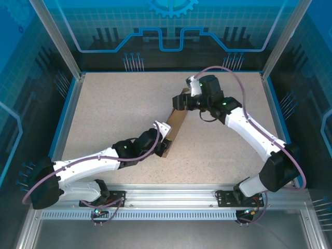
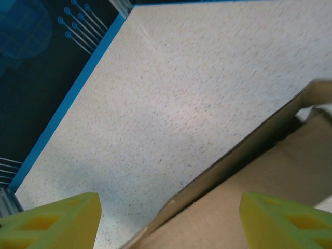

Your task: Fold the paper box

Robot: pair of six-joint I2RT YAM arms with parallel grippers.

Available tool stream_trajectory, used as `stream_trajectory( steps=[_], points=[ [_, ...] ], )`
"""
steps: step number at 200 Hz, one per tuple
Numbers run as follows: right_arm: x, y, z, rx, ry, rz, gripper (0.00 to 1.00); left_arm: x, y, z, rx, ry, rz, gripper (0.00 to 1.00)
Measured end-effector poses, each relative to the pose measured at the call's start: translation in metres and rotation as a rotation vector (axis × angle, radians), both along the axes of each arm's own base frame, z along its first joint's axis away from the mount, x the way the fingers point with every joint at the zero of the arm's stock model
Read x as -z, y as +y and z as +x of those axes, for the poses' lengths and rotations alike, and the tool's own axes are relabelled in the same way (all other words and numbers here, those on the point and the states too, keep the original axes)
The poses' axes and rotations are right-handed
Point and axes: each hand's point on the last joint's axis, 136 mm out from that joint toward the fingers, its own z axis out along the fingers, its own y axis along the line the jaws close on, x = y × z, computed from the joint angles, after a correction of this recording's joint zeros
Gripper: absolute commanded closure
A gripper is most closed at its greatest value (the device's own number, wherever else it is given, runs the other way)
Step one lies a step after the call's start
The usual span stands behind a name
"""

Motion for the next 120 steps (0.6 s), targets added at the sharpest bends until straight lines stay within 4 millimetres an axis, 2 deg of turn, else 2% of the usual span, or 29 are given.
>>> stream_trajectory(
  steps=[32, 67, 96, 120],
  points=[
    [-0.027, -0.044, 0.019, 0.032, -0.074, -0.020, 0.27, -0.001, 0.008, 0.015, 0.076, 0.001, 0.003, 0.71],
    [-0.033, -0.078, 0.035, 0.029, -0.154, -0.072, 0.25, -0.003, 0.021, 0.029, 0.178, -0.002, -0.004, 0.71],
    [-0.033, -0.088, 0.046, -0.021, -0.226, -0.141, 0.25, -0.008, 0.032, 0.043, 0.257, -0.007, -0.030, 0.72],
    [-0.036, -0.087, 0.058, -0.084, -0.299, -0.215, 0.25, -0.026, 0.042, 0.057, 0.322, -0.023, -0.075, 0.72]
  ],
)
